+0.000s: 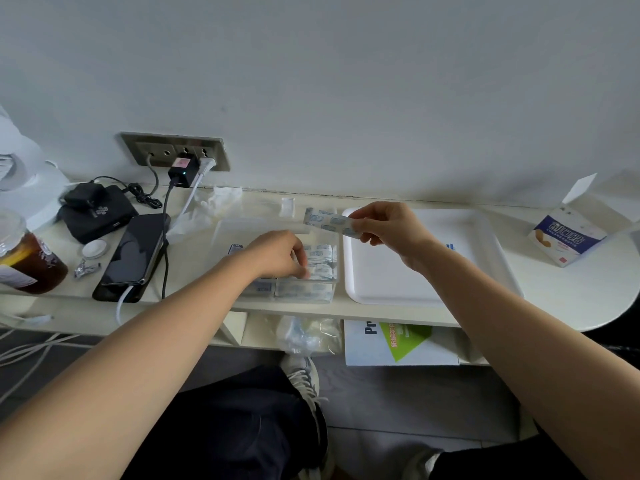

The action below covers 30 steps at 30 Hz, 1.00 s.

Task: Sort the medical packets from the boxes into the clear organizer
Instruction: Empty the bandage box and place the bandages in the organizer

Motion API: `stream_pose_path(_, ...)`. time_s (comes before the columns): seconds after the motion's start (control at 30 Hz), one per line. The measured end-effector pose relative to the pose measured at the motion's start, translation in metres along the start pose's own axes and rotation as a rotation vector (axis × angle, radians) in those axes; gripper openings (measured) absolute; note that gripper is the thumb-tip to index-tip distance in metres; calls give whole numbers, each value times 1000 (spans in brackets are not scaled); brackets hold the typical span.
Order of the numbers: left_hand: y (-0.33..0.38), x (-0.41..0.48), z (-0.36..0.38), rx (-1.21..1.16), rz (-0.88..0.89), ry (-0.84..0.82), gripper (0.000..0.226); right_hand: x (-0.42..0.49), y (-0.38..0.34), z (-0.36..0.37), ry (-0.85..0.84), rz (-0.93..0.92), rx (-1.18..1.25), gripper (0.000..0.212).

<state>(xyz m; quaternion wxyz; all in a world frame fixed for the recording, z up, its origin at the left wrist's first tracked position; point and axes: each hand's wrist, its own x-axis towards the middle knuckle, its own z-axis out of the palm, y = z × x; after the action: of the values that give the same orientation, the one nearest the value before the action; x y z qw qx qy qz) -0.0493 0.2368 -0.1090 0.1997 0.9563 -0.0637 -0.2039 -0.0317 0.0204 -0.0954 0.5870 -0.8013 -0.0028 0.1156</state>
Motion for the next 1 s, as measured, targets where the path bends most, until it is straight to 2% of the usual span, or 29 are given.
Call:
stream_pose_path(0.17,-8,-3,-2,-17,14,97,12,0,-4,6,-24,6,-15,7)
stream_pose_path(0.33,-15,-8,-12,-112,-14,472,17,3,-11,11,-78,62,-137,9)
stream_pose_path(0.43,-19,-11,-18,-177,106,562,22,5,-21,22,-127,53,-187,10)
stream_pose_path(0.53,-19,-13,-18,-158,183,492,19,7,-27,35,-174,33,-243,9)
stream_pose_path(0.63,-20,-10,-14,-130,145,380,12,8,-25,42,-188,22,-281,9)
stream_pose_path(0.77,-19,-7,-11,-137,128,331,9,6,-20,43,-198,18,-287,9)
stream_pose_path(1.0,-7,0,-4,40,10,209,8,2,-15,30,-90,-92,-336,9)
